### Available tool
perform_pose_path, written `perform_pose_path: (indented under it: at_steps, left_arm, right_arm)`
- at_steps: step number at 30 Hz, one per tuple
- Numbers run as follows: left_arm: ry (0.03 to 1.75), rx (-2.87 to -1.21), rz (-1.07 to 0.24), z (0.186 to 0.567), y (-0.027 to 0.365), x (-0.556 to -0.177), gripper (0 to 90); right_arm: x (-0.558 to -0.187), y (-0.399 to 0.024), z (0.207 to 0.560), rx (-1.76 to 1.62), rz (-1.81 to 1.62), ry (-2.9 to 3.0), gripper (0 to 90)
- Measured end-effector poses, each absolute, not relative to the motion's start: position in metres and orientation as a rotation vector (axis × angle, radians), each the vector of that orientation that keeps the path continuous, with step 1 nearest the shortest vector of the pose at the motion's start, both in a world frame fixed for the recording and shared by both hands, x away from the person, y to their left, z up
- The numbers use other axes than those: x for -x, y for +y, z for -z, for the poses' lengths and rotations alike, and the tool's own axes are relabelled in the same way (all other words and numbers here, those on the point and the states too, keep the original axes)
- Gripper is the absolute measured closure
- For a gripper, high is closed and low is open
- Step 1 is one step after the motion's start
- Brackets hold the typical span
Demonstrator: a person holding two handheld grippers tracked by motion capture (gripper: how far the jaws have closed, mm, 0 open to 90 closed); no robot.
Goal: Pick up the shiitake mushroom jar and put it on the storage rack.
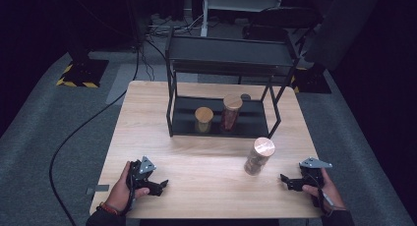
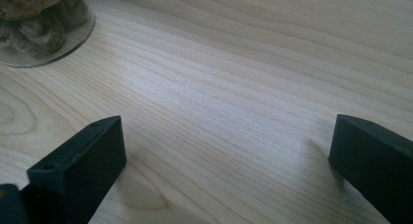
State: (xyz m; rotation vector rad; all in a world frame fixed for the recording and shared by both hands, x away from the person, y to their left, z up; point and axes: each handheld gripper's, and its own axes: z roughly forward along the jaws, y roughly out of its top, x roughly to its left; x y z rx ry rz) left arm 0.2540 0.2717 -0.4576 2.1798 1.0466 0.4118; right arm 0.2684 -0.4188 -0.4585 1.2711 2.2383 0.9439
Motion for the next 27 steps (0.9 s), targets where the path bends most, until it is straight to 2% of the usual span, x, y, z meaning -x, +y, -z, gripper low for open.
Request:
perform_pose_path:
  at_steps: [27]
  left_arm:
    - [1.051,-2.177,-0.413,0.4577,0.2713,-0.2534,0.2]
  right_arm:
    - [-0.2593,-0.4169,0.4523,-1.246,-0.975,2.213,2.3]
